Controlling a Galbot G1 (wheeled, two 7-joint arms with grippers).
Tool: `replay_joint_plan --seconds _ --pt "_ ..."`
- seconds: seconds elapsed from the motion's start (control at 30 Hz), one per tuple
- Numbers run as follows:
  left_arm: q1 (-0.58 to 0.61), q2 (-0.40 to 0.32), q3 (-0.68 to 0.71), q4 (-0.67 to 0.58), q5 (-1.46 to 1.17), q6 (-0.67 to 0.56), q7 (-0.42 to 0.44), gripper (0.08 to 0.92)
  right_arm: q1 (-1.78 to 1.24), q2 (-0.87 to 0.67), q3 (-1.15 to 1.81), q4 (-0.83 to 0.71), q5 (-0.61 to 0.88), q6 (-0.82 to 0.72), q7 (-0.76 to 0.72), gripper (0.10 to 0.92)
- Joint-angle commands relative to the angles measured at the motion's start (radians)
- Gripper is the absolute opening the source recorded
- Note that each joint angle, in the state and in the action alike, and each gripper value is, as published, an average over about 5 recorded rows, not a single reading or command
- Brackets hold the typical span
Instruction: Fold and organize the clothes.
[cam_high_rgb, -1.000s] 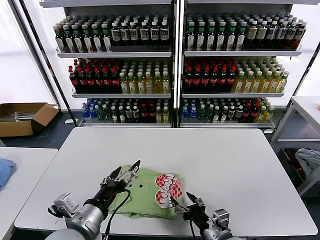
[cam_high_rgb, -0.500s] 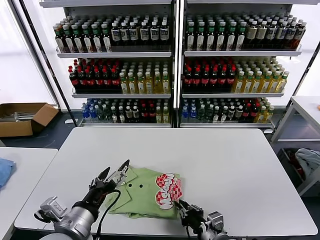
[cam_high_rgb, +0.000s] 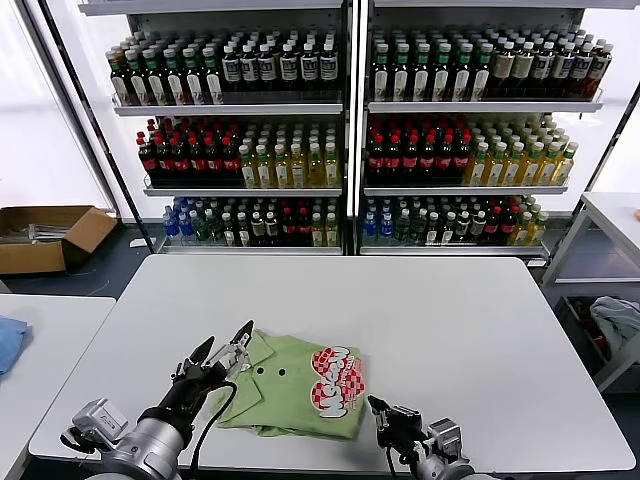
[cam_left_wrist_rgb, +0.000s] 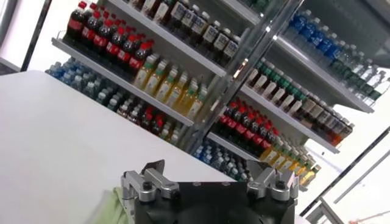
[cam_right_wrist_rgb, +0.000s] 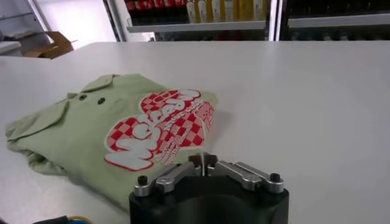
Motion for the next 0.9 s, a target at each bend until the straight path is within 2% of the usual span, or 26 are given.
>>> replay_joint_plan --seconds 0.03,0.33,0.4,0.47,0.9 --pt "0.012 -0.006 -0.004 -0.015 0.01 0.0 0.001 0.823 0.017 0.003 0.007 -0.023 0.072 -0.004 -0.008 0.232" --pt "0.012 -0.004 -0.003 -0.015 0.013 -0.001 0.004 0.823 0.068 0.043 -0.056 -0.079 0.053 -0.005 0.002 0.478" --pt "0.012 -0.005 -0.001 -0.015 0.013 -0.001 0.004 0.823 0.076 0.048 -0.065 -0.084 0.047 -0.005 0.003 0.502" --pt "0.012 -0.005 0.0 -0.013 0.013 -0.001 0.004 0.823 0.083 0.051 -0.07 -0.086 0.045 -0.005 0.004 0.483" --pt "0.008 -0.006 -0.002 0.004 0.013 -0.002 0.006 0.823 0.085 0.048 -0.051 -0.077 0.047 -0.004 -0.007 0.127"
